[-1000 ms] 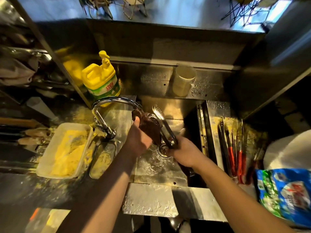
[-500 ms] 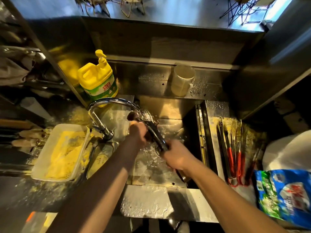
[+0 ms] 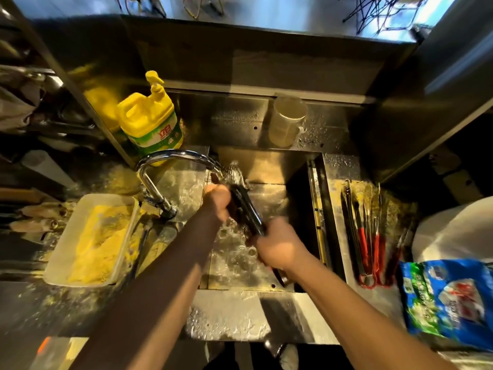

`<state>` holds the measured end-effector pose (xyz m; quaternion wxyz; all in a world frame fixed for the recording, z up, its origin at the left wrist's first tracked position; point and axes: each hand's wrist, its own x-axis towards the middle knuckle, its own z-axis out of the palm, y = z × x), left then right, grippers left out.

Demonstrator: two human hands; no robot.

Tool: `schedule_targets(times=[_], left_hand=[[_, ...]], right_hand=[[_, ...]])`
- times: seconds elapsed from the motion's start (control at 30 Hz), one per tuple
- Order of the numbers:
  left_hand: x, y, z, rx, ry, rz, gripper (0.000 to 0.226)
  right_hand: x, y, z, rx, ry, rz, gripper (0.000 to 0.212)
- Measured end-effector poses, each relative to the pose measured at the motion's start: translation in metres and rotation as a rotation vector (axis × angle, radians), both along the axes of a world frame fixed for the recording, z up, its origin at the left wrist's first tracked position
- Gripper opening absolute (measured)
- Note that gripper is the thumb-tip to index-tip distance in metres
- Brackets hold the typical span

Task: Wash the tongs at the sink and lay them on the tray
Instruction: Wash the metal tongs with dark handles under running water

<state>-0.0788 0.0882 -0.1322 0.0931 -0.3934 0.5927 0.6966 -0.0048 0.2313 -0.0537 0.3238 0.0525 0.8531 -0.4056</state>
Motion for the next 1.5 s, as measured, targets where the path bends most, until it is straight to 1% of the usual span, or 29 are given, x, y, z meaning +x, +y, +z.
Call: schedule_targets(times=[0.03, 0.07, 0.13, 0.17, 0.23, 0.33, 0.43, 0.5, 0.63, 0.73, 0.77, 0.8, 0.87, 0.9, 0.93, 1.0, 1.07, 1.13, 1.17, 1.2, 1.23, 1.27, 1.33, 1.37, 1.4, 1.43, 1.47, 1.5], left_hand=[[-0.003, -0.001, -0.001, 0.068, 0.017, 0.029, 0.017], [0.0, 0.0, 0.001, 0.149, 0.031, 0.09, 0.017], [0.004, 0.005, -0.001, 0.253, 0.029, 0.159, 0.034], [0.005, 0.006, -0.005, 0.272, 0.031, 0.17, 0.034], [0.005, 0.005, -0.006, 0.276, 0.024, 0.186, 0.029], [-0.004, 0.002, -0.001, 0.222, 0.024, 0.177, 0.026], [-0.011, 0.0, 0.001, 0.191, 0.032, 0.195, 0.024], [-0.014, -0.003, 0.006, 0.222, 0.04, 0.199, 0.03], [-0.013, -0.001, 0.012, 0.222, 0.031, 0.215, 0.021], [-0.009, -0.001, 0.014, 0.23, 0.018, 0.138, 0.031], [-0.009, -0.005, 0.01, 0.215, 0.003, 0.143, 0.03], [-0.012, -0.013, 0.006, 0.143, -0.023, 0.166, 0.031], [-0.016, -0.035, -0.002, -0.017, -0.071, 0.243, 0.042], [-0.017, -0.042, -0.006, -0.028, -0.086, 0.284, 0.048], [-0.016, -0.045, -0.01, -0.019, -0.098, 0.312, 0.051], [-0.008, -0.041, -0.017, 0.036, -0.093, 0.307, 0.049], [0.002, -0.035, -0.021, 0.106, -0.059, 0.266, 0.042], [0.012, -0.03, -0.023, 0.154, -0.036, 0.202, 0.032], [0.017, -0.027, -0.022, 0.175, -0.03, 0.17, 0.024], [0.022, -0.025, -0.02, 0.193, -0.037, 0.141, 0.016], [0.026, -0.023, -0.019, 0.204, -0.043, 0.113, 0.01], [0.029, -0.02, -0.017, 0.205, -0.047, 0.084, 0.007], [0.037, -0.016, -0.013, 0.191, -0.054, 0.031, 0.01], [0.041, -0.013, -0.008, 0.192, -0.061, 0.012, 0.011], [0.045, -0.01, -0.003, 0.198, -0.066, -0.008, 0.011], [0.048, -0.008, 0.001, 0.196, -0.063, -0.033, 0.011], [0.05, -0.004, 0.005, 0.195, -0.051, -0.057, 0.012], [0.051, 0.0, 0.009, 0.194, -0.035, -0.074, 0.014]], right_hand=[[-0.002, -0.002, 0.0, 0.004, 0.005, 0.003, 0.008], [-0.002, -0.003, 0.0, 0.015, 0.017, 0.01, 0.008], [0.0, -0.001, -0.003, 0.058, 0.029, 0.007, 0.008], [0.0, -0.002, -0.002, 0.057, 0.019, 0.002, 0.008], [0.0, -0.007, -0.001, 0.034, 0.009, 0.001, 0.009], [-0.003, -0.008, 0.0, 0.06, 0.062, -0.046, 0.01], [-0.008, -0.011, 0.003, 0.039, 0.041, -0.029, 0.011], [-0.009, -0.012, 0.004, 0.046, 0.059, -0.039, 0.011], [-0.009, -0.019, 0.004, 0.025, 0.04, -0.052, 0.015], [-0.006, -0.021, 0.005, 0.017, 0.072, -0.077, 0.013], [-0.001, -0.017, 0.005, 0.008, 0.03, -0.082, 0.012], [0.005, -0.01, 0.006, -0.01, -0.033, -0.08, 0.011], [0.013, 0.008, 0.009, -0.071, -0.132, -0.085, 0.009], [0.014, 0.017, 0.012, -0.115, -0.15, -0.116, 0.008], [0.01, 0.024, 0.014, -0.163, -0.153, -0.163, 0.008], [0.0, 0.027, 0.017, -0.239, -0.168, -0.25, 0.014], [-0.006, 0.021, 0.018, -0.294, -0.215, -0.304, 0.019], [-0.009, 0.017, 0.018, -0.292, -0.218, -0.322, 0.02], [-0.011, 0.016, 0.018, -0.248, -0.188, -0.309, 0.02], [-0.012, 0.015, 0.018, -0.161, -0.125, -0.269, 0.02], [-0.013, 0.015, 0.019, -0.017, -0.026, -0.192, 0.021], [-0.014, 0.016, 0.02, 0.17, 0.096, -0.079, 0.022], [-0.013, 0.019, 0.021, 0.546, 0.327, 0.161, 0.036], [-0.011, 0.023, 0.022, 0.669, 0.412, 0.228, 0.044], [-0.01, 0.027, 0.022, 0.729, 0.467, 0.261, 0.052], [-0.009, 0.03, 0.021, 0.733, 0.495, 0.268, 0.056], [-0.009, 0.034, 0.022, 0.695, 0.489, 0.25, 0.057], [-0.009, 0.04, 0.023, 0.608, 0.453, 0.212, 0.055]])
